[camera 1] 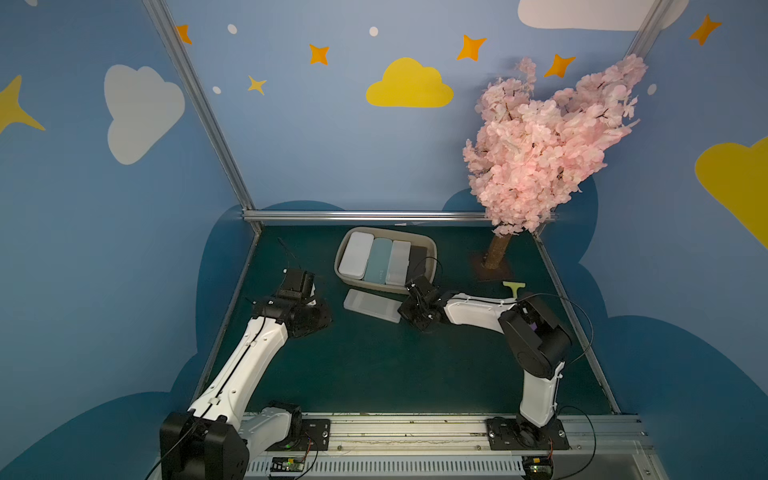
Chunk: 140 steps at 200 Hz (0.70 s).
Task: Put the pencil case into the storage box
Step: Pick up the pencil case from the center of the board.
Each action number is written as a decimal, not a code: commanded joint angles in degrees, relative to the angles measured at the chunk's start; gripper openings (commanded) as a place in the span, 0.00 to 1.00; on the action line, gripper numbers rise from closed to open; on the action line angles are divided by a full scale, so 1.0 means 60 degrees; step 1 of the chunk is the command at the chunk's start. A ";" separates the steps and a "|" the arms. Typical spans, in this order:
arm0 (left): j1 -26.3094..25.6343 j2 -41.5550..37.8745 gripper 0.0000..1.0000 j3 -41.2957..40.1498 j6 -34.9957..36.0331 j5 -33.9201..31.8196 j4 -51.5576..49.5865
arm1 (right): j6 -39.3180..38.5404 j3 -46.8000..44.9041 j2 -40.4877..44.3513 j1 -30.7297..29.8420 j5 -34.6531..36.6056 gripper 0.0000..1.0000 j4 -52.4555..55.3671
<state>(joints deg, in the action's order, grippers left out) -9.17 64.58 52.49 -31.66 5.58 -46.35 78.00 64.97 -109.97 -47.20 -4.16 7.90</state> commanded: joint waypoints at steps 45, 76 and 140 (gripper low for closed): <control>0.0590 -0.0550 0.16 -0.0616 0.0303 0.0052 0.0385 | -0.1614 0.0759 0.0840 -0.1132 0.0168 0.00 0.1909; 0.0620 -0.0640 0.19 -0.0679 0.0245 0.0167 0.0445 | -0.5044 0.3630 0.0687 -0.1200 0.0349 0.27 0.4808; 0.0700 -0.0494 0.44 -0.0355 0.0450 0.0027 0.0229 | -1.1625 0.7594 -0.2320 -0.1156 -0.0938 0.85 0.8364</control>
<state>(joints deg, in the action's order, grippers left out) -5.48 61.41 48.97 -30.26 6.02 -44.05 27.64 111.18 -117.54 -54.37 -6.52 45.30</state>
